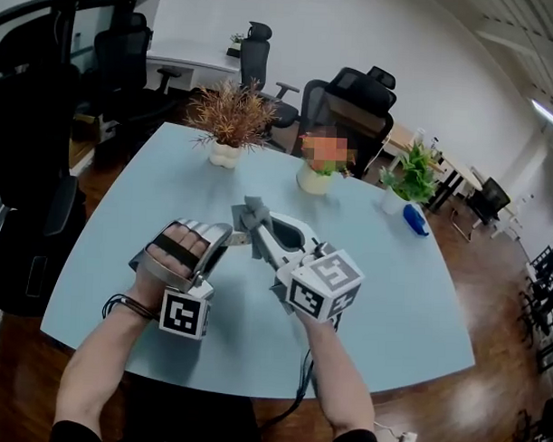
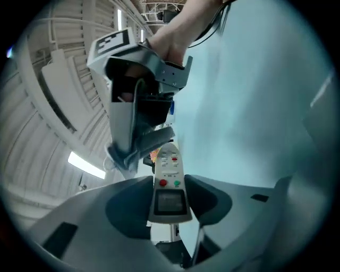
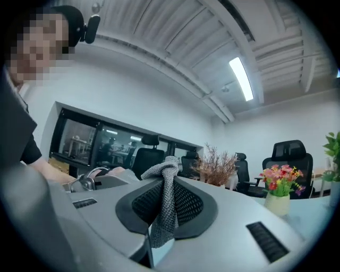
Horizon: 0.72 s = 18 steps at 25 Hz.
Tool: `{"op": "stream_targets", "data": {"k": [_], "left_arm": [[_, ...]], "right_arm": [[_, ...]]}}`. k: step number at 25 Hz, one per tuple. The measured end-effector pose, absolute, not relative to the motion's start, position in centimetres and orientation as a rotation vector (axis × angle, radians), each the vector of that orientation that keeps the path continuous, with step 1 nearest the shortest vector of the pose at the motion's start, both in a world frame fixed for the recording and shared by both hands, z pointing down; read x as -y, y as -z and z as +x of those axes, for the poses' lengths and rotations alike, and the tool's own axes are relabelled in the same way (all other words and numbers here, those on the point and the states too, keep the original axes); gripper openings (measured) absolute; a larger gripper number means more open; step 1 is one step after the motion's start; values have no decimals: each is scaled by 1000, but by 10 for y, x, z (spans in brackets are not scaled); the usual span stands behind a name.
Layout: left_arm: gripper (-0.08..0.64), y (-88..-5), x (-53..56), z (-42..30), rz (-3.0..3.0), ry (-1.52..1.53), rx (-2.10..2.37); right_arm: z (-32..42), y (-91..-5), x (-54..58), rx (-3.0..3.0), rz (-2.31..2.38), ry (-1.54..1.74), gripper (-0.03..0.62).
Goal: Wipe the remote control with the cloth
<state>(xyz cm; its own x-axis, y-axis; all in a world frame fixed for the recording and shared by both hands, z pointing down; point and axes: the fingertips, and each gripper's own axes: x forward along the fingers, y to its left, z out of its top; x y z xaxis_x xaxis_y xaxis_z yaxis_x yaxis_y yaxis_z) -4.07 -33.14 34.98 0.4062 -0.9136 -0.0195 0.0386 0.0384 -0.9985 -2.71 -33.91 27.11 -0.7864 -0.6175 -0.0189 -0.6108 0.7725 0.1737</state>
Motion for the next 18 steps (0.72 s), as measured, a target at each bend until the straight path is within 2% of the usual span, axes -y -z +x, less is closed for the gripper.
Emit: {"op": "stream_targets", "data": {"k": [3, 8, 14, 18], "left_arm": [[178, -352, 325, -30, -1304, 885, -861], [178, -365, 323, -21, -1274, 918, -808], [179, -374, 320, -11, -1250, 921, -763], [178, -369, 325, -17, -1318, 914, -812]], "right_arm": [[-37, -298, 343, 2811, 996, 181, 26], [10, -306, 373, 2666, 1190, 55, 26], [-17, -318, 354, 2717, 976, -65, 26], [20, -336, 381, 2598, 1086, -137, 26]]}}
